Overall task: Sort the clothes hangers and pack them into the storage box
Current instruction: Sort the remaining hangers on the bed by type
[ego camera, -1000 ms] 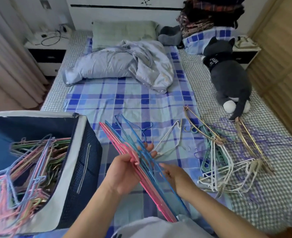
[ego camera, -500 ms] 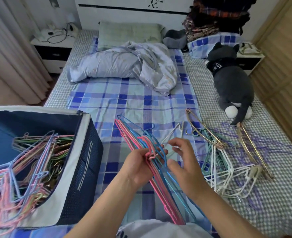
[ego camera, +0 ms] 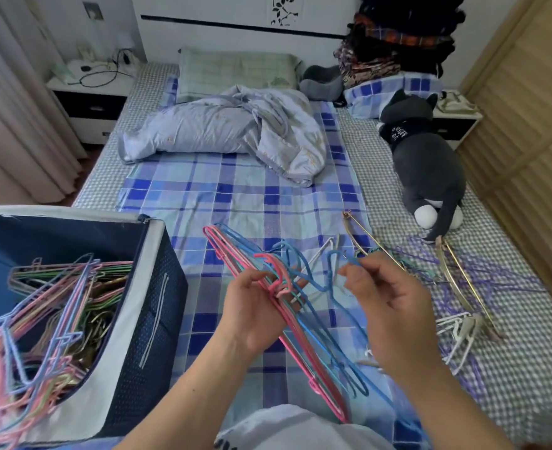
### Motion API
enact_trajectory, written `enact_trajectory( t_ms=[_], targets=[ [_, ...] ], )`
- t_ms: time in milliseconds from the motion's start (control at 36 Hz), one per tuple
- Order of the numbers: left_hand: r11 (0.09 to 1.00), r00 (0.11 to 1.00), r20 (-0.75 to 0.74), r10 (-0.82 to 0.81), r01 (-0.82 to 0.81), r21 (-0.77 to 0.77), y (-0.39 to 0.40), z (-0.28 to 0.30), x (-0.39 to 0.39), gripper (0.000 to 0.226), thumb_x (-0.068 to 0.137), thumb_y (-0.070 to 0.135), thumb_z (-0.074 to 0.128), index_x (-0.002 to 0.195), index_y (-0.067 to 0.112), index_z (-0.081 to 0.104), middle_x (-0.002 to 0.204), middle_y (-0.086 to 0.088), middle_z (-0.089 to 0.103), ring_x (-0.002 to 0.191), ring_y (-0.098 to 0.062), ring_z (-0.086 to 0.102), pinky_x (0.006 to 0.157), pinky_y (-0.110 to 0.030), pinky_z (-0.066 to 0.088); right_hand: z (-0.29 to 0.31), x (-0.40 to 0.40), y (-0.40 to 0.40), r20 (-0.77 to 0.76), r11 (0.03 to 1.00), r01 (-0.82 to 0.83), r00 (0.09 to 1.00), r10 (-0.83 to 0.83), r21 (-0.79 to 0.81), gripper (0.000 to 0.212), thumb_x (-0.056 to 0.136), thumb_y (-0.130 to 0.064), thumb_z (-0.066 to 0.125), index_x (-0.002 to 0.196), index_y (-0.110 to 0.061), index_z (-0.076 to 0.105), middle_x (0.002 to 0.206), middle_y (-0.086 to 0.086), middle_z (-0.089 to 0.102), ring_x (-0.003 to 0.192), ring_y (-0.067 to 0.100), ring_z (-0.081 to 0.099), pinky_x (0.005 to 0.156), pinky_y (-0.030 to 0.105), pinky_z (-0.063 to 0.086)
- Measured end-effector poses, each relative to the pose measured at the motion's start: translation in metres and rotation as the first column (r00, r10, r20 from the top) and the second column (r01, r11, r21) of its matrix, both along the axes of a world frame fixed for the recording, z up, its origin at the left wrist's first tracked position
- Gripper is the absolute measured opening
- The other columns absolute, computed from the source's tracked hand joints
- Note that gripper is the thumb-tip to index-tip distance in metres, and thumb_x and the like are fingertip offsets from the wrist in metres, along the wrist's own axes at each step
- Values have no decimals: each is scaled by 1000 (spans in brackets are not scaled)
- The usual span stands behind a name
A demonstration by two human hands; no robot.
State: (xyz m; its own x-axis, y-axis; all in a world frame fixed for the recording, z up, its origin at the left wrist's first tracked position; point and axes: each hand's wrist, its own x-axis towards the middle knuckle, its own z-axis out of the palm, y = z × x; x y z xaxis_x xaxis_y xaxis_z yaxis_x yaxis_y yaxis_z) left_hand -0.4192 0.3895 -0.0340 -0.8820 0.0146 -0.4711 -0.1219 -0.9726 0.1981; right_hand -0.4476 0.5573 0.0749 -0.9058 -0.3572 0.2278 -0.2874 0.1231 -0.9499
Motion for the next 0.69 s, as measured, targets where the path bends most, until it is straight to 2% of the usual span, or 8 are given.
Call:
enact_trajectory(
  t_ms=[83,167,222,306,444,500,583,694],
  targets=[
    [1000,1000,7,20,-20,-4,-3,-4,-1,37,85,17,49,120,6,52,103,-24,67,114,-42,66,117,-48,28,15,-4,-1,28,994,56,998,-54,-93,19,87,-38,64,79,-21,68,76,25,58,63,23,50,62,19,45],
    [1000,1000,4,5,-5,-11,-3,-3,-2,53,86,18,48,133,-6,51,115,-26,67,123,-42,62,118,-48,32,17,-12,-5,53,979,155,987,-149,-133,21,97,-19,62,77,-21,70,70,7,64,66,11,57,67,19,49],
    [1000,1000,16,4,-4,-18,-2,0,-5,62,86,19,49,140,-11,47,119,-26,66,125,-42,61,120,-48,31,16,-17,-10,47,976,183,983,-179,-120,19,97,-21,62,80,-17,69,69,5,63,67,10,57,68,22,49],
    [1000,1000,-7,6,-6,-19,-2,1,-8,53,88,20,47,138,1,46,96,-24,70,127,-42,59,119,-51,32,14,-18,-15,77,982,175,983,-169,-78,19,97,-17,61,80,-11,67,71,17,59,66,17,53,63,21,46],
    [1000,999,-53,7,-6,23,-1,2,-6,29,90,18,46,117,9,48,74,-17,64,91,-39,67,102,-47,45,11,-13,-18,121,977,199,974,-189,-72,21,97,-7,59,79,-11,68,72,18,60,66,14,54,64,18,48],
    [998,998,-67,17,-13,59,-1,-3,-5,19,83,15,55,101,10,50,86,-16,63,99,-33,58,115,-48,35,9,-13,-17,138,981,186,974,-178,-53,21,97,-7,59,77,-11,67,71,17,60,66,13,54,65,19,47],
    [995,995,-102,2,9,103,-1,-6,-3,26,79,14,60,103,9,52,111,-19,63,101,-27,49,119,-50,25,2,-14,-15,179,994,109,977,-112,26,21,96,-11,61,76,-5,64,72,22,56,65,17,49,64,24,44],
    [994,987,-154,-35,51,100,4,10,1,26,87,20,51,94,-1,64,82,-16,62,83,-27,51,108,-44,34,-11,-15,-15,174,990,3,984,-28,138,24,94,-12,66,70,-14,64,78,7,62,71,8,57,72,17,44]
  ],
)
